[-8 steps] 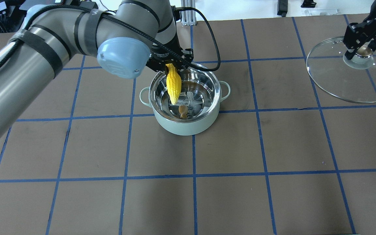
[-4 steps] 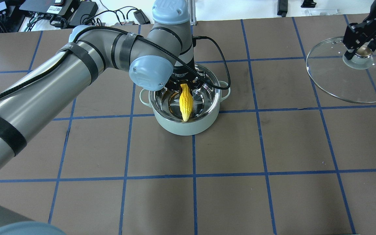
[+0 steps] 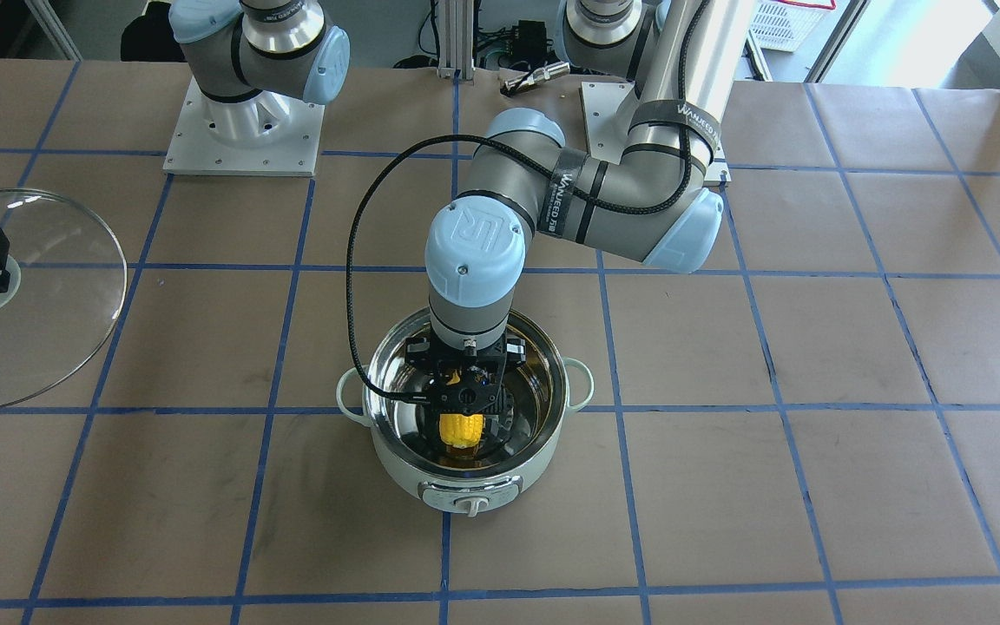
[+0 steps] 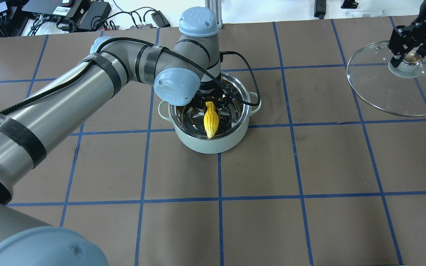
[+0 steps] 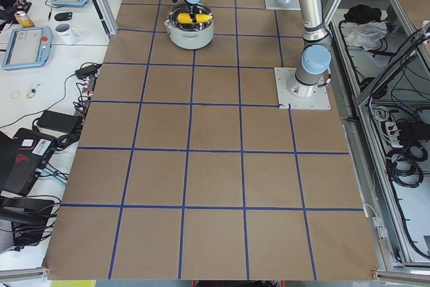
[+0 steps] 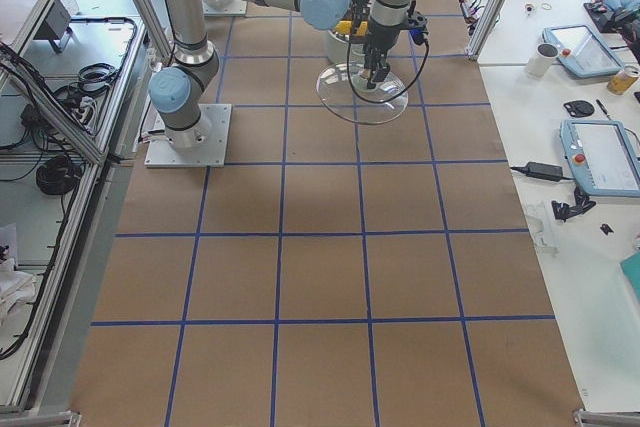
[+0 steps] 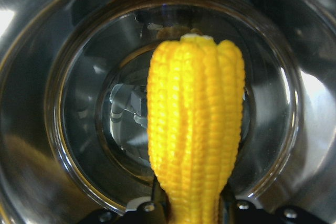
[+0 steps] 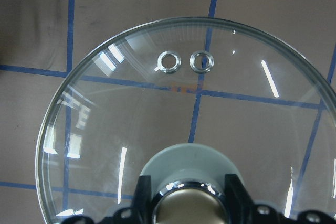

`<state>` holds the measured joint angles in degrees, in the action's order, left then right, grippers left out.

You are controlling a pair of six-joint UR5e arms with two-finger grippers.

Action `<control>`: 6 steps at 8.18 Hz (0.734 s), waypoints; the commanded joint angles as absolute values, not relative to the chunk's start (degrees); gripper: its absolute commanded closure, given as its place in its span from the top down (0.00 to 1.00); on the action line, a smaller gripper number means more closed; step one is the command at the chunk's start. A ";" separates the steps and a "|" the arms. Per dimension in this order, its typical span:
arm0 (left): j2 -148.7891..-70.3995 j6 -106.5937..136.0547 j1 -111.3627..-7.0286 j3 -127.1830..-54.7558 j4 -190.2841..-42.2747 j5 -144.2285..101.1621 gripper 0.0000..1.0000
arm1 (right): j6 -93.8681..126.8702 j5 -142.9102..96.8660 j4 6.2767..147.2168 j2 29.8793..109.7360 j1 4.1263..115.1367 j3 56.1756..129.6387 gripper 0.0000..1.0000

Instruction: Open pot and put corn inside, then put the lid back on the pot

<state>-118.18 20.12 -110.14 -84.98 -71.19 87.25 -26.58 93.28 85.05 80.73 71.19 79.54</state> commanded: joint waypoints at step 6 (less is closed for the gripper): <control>-117.61 19.69 -109.87 -83.06 -71.89 87.36 1.00 | -26.54 92.20 85.61 80.77 71.19 79.54 0.00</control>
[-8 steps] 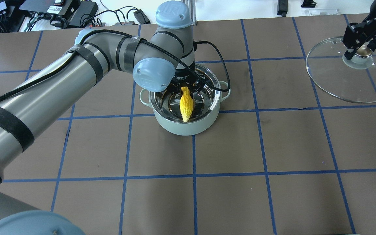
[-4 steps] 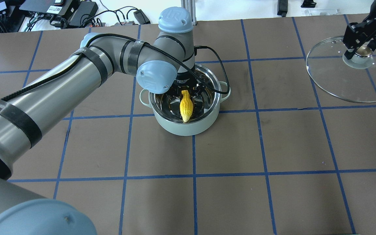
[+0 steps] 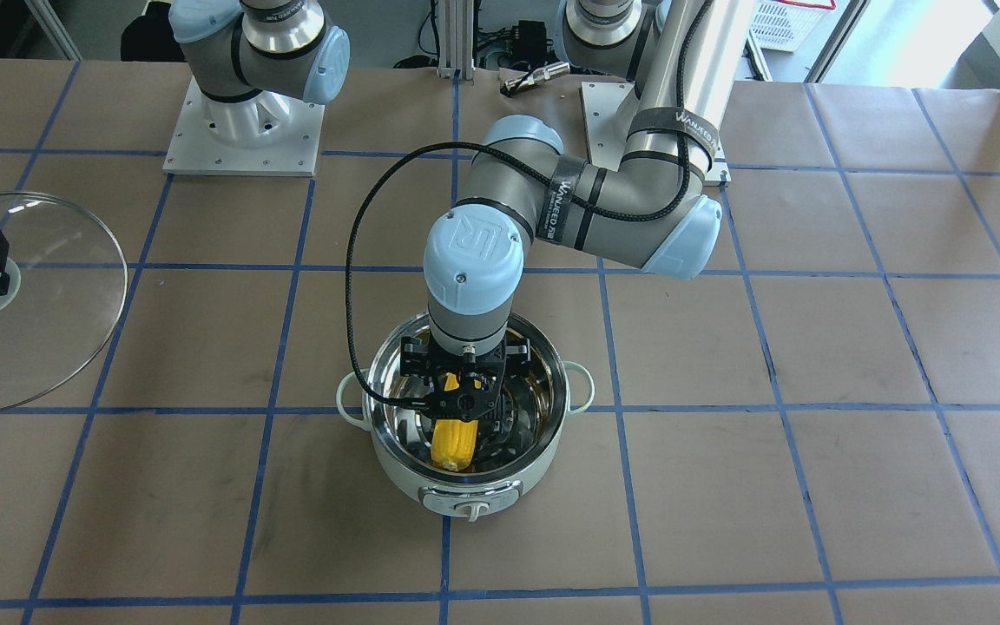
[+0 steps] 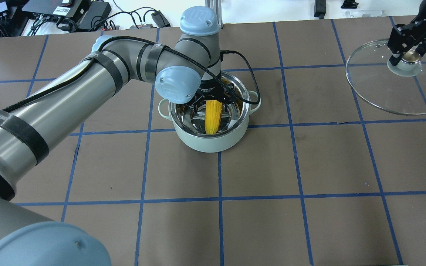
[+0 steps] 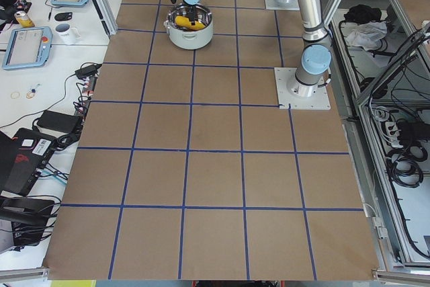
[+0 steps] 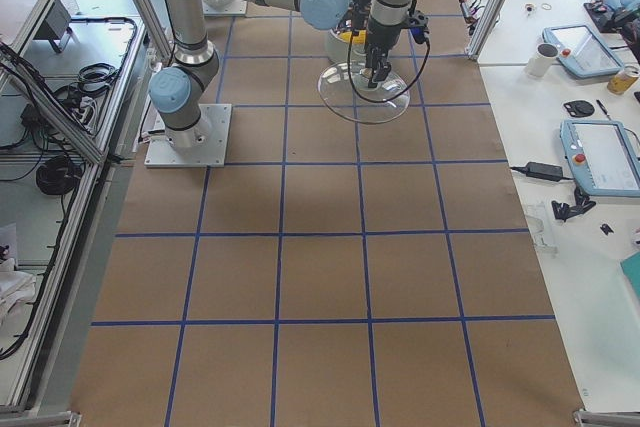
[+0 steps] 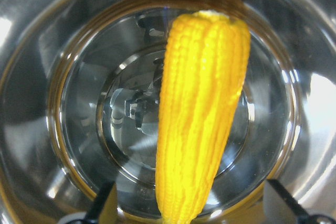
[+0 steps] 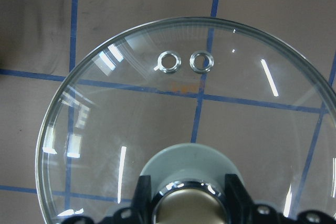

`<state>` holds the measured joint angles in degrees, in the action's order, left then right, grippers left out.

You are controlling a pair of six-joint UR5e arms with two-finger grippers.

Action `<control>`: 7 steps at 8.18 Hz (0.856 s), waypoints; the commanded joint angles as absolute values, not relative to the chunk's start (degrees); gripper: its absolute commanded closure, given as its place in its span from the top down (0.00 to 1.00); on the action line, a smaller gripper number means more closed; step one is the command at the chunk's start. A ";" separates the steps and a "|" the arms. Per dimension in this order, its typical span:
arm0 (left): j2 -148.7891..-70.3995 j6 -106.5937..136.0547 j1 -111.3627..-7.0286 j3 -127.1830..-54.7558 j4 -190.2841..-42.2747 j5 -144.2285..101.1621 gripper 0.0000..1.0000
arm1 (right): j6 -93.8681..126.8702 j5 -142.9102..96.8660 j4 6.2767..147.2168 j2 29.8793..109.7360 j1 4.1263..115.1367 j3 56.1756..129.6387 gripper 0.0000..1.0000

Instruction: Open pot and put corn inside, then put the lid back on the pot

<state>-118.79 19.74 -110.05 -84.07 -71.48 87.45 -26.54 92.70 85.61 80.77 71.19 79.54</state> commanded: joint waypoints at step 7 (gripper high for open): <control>-106.10 4.06 -95.65 -79.80 -83.83 93.78 1.00 | -17.09 90.88 87.09 81.13 77.22 78.22 0.00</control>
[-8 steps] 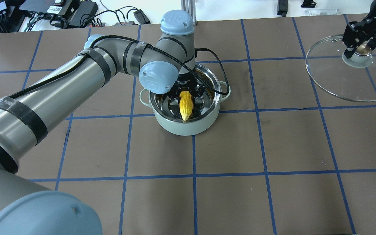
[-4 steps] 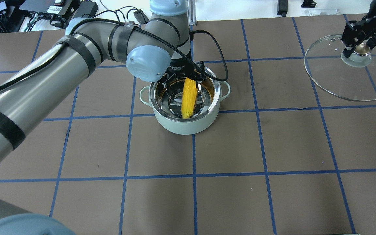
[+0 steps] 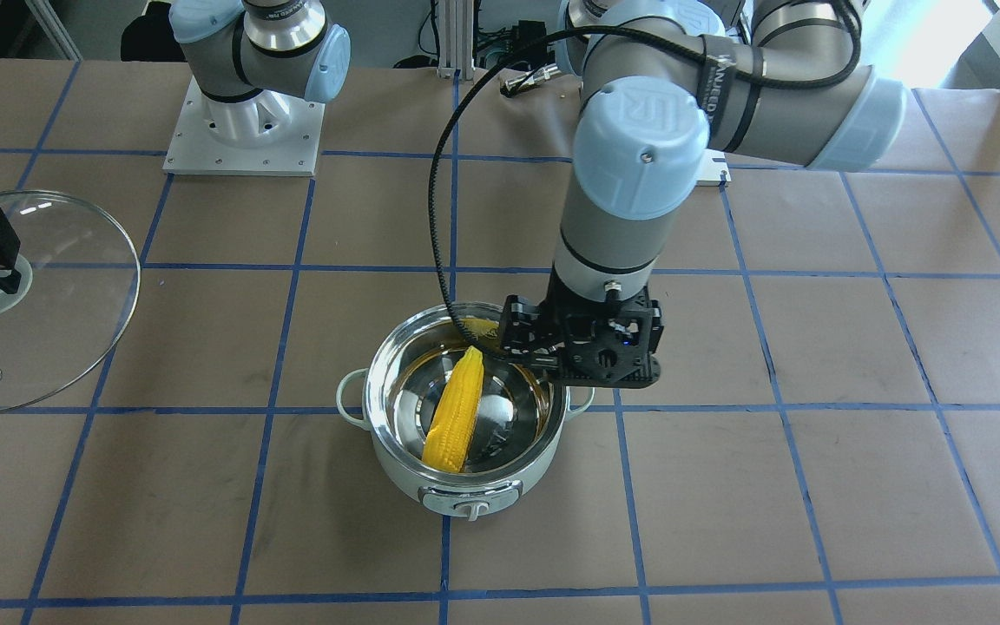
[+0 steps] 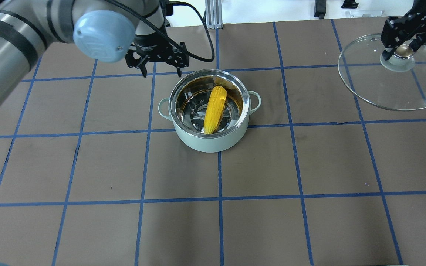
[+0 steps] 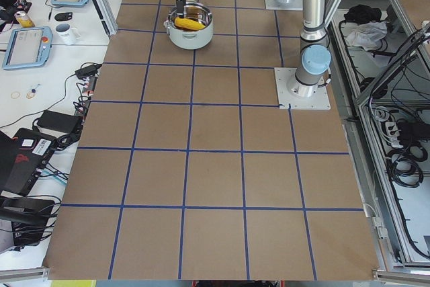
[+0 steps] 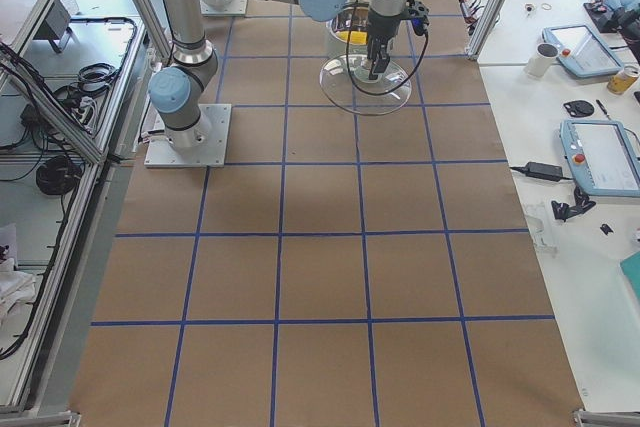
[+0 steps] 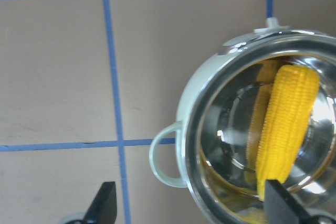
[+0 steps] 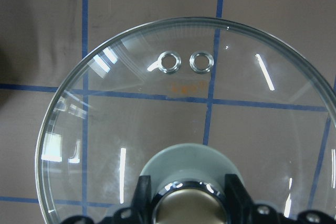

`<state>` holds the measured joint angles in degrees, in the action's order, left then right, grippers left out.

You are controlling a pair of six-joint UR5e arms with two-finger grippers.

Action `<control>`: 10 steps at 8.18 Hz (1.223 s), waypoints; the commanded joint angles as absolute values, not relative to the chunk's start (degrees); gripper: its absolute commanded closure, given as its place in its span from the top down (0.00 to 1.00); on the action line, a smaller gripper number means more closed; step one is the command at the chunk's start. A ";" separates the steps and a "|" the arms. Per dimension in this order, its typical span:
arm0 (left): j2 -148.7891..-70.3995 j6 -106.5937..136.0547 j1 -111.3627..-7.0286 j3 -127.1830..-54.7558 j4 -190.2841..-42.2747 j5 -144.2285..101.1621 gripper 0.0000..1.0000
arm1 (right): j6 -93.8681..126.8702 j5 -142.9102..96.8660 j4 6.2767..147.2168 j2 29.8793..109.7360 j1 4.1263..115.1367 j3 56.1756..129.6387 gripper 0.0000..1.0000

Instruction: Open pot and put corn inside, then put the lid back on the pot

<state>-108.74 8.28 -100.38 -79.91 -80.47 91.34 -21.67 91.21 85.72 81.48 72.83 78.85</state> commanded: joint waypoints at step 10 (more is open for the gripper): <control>-97.65 -5.19 -88.86 -79.98 -85.95 93.25 1.00 | 24.16 81.39 106.87 68.48 107.39 78.13 0.00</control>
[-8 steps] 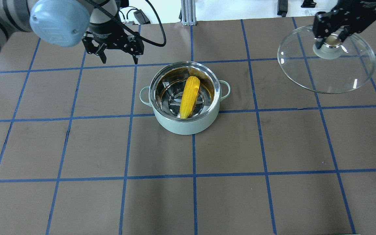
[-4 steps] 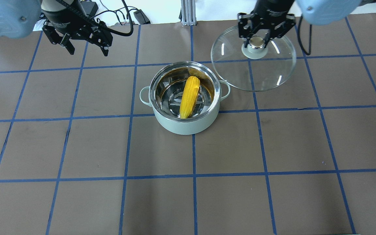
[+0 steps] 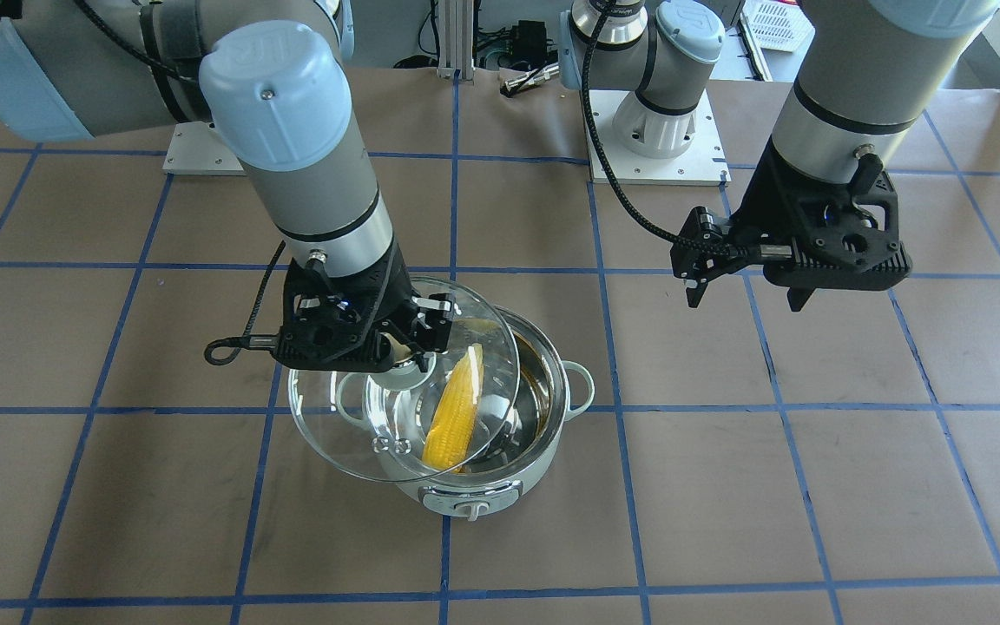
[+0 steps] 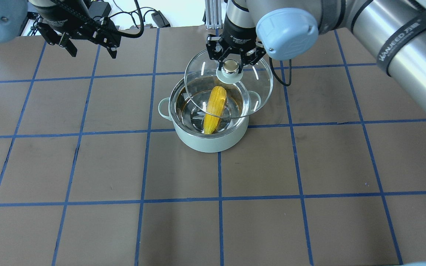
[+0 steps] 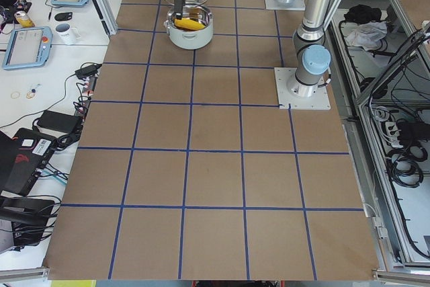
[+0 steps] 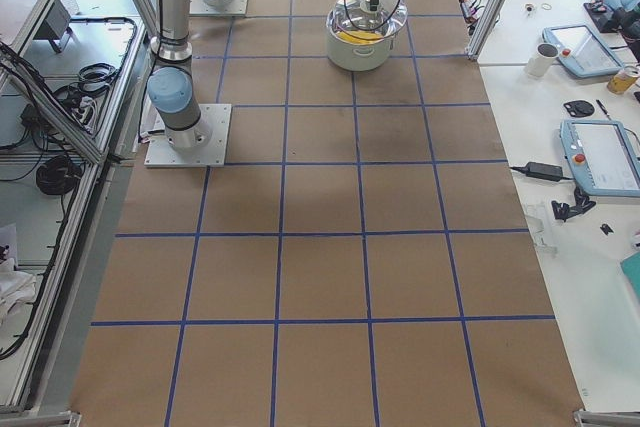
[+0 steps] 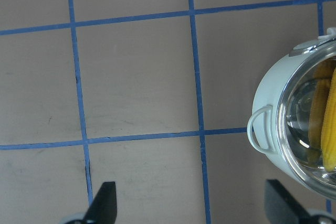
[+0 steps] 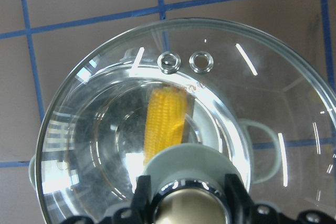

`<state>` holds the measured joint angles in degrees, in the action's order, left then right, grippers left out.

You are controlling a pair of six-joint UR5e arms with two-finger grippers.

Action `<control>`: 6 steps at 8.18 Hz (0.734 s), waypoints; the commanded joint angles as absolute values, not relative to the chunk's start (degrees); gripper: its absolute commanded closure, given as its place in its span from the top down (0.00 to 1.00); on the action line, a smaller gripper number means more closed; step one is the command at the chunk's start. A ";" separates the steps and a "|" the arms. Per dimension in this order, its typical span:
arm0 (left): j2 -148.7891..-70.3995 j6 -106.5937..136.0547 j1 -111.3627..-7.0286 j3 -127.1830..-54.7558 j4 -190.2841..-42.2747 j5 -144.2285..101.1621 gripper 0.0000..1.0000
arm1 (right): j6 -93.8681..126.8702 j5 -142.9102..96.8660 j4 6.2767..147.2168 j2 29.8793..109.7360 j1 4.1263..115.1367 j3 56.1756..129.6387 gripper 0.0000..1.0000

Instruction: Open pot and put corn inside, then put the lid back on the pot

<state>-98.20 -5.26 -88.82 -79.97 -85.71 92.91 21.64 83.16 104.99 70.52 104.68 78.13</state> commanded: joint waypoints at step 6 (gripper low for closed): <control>-96.59 -4.75 -88.86 -80.59 -86.31 93.08 1.00 | 23.55 81.39 108.63 64.87 108.81 78.57 0.00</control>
<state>-96.63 -5.08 -88.86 -80.39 -86.48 93.28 23.16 81.52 108.39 65.64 108.85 78.28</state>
